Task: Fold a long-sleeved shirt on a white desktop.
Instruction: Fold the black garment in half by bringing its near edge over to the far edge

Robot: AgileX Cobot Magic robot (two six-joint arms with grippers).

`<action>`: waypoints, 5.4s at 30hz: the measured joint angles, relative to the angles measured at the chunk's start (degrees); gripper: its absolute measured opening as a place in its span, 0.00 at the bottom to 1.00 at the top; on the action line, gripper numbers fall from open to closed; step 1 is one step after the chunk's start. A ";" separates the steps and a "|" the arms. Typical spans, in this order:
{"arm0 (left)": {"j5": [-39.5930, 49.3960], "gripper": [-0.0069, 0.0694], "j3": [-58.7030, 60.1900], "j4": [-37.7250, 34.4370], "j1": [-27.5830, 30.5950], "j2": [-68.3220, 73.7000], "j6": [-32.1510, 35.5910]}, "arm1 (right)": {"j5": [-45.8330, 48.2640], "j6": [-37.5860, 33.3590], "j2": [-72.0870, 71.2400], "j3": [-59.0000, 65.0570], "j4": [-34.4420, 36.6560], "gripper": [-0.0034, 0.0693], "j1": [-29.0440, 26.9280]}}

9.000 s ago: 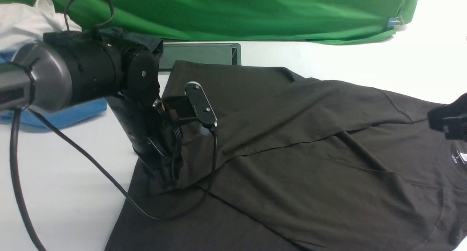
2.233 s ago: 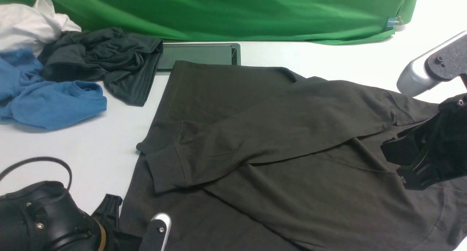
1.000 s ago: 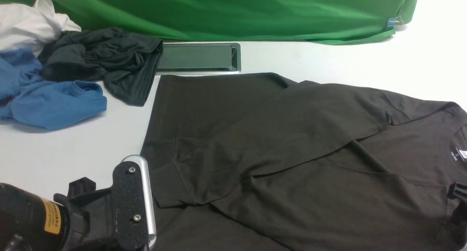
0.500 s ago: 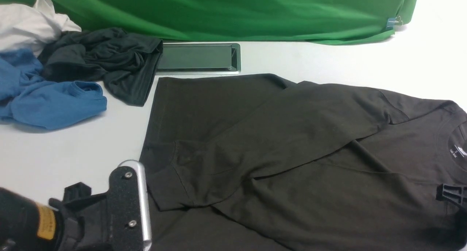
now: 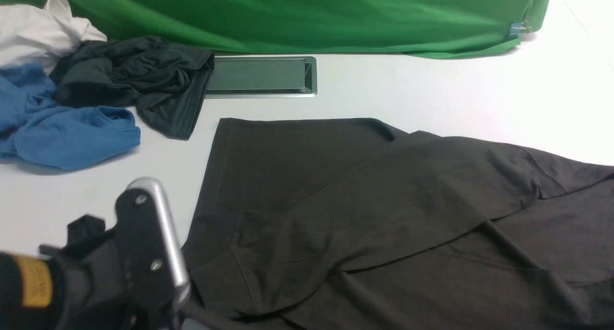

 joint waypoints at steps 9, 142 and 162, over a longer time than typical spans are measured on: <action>-5.92 0.14 -4.52 6.80 2.04 12.48 -4.70 | -1.28 -2.53 10.26 -12.31 0.37 0.12 0.00; -17.79 0.11 -31.99 -10.14 14.32 47.25 7.64 | -15.99 -79.15 41.64 -45.36 15.33 0.76 19.49; -18.31 0.11 -31.99 -9.92 14.32 47.25 7.84 | -22.94 -84.28 46.88 -45.36 17.86 0.38 19.45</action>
